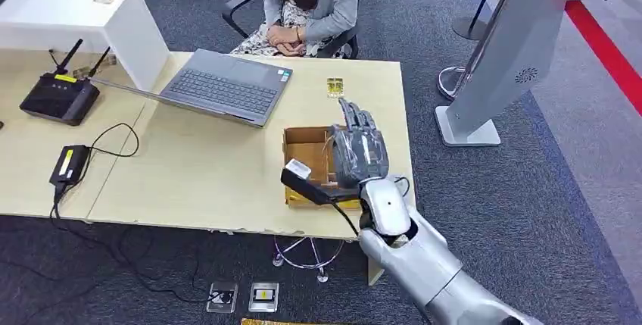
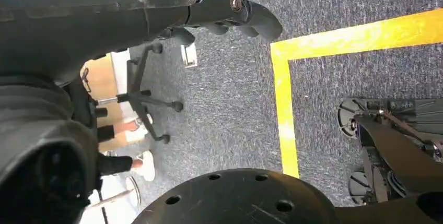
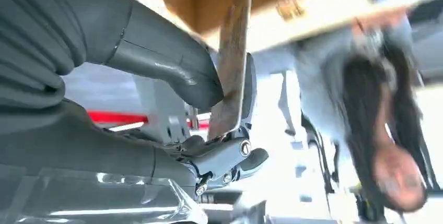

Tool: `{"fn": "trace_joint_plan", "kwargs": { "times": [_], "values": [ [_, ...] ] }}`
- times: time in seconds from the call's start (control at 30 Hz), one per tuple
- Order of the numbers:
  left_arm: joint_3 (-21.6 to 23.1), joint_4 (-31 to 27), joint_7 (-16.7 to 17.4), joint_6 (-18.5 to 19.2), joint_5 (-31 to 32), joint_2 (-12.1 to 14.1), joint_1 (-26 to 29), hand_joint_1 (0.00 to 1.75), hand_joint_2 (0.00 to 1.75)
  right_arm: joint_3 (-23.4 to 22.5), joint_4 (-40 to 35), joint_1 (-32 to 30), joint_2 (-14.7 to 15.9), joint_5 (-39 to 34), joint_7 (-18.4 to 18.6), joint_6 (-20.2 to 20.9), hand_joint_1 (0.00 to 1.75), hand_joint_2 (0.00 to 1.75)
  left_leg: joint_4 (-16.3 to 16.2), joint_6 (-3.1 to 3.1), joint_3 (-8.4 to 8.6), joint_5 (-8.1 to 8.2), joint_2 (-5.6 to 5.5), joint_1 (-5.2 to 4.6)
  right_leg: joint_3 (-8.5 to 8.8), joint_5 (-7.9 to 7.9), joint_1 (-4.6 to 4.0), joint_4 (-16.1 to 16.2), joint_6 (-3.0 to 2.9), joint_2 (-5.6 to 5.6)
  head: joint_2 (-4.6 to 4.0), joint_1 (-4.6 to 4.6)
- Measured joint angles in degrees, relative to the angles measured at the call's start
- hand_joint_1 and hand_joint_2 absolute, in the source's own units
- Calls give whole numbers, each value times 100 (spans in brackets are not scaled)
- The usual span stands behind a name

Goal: Pass the card to the sensor for recognition and then transmit it.

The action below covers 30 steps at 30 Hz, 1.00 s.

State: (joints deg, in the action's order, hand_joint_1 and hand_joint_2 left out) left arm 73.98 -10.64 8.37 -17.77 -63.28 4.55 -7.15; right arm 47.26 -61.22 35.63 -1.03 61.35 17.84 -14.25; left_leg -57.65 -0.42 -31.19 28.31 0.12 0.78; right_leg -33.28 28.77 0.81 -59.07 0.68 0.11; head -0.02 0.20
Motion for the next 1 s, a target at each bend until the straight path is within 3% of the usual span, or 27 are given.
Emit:
{"fn": "trace_joint_plan", "kwargs": {
  "times": [0.17,0.23,0.7,1.0],
  "values": [
    [88,0,0,57,107,0,-3,0,0,-42,-650,425,0,166,63,260,175,175,0,0,-1,0,-1,0,1,0,0,0,0,-1,0,0],
    [192,0,-2,105,179,0,-25,0,0,-31,-641,603,-109,160,61,114,175,175,1,0,-4,0,-2,0,1,0,0,-1,0,-2,0,0],
    [326,0,4,70,160,0,-57,0,0,94,885,1277,-804,-127,-321,-245,175,175,1,0,-6,0,-3,1,0,1,-1,-1,-1,-3,0,2],
    [328,0,15,48,103,0,-57,0,0,140,1602,1343,-1043,-164,-389,-301,175,175,1,0,-5,0,-3,1,0,1,-1,-1,-1,-3,0,2]
  ]
}}
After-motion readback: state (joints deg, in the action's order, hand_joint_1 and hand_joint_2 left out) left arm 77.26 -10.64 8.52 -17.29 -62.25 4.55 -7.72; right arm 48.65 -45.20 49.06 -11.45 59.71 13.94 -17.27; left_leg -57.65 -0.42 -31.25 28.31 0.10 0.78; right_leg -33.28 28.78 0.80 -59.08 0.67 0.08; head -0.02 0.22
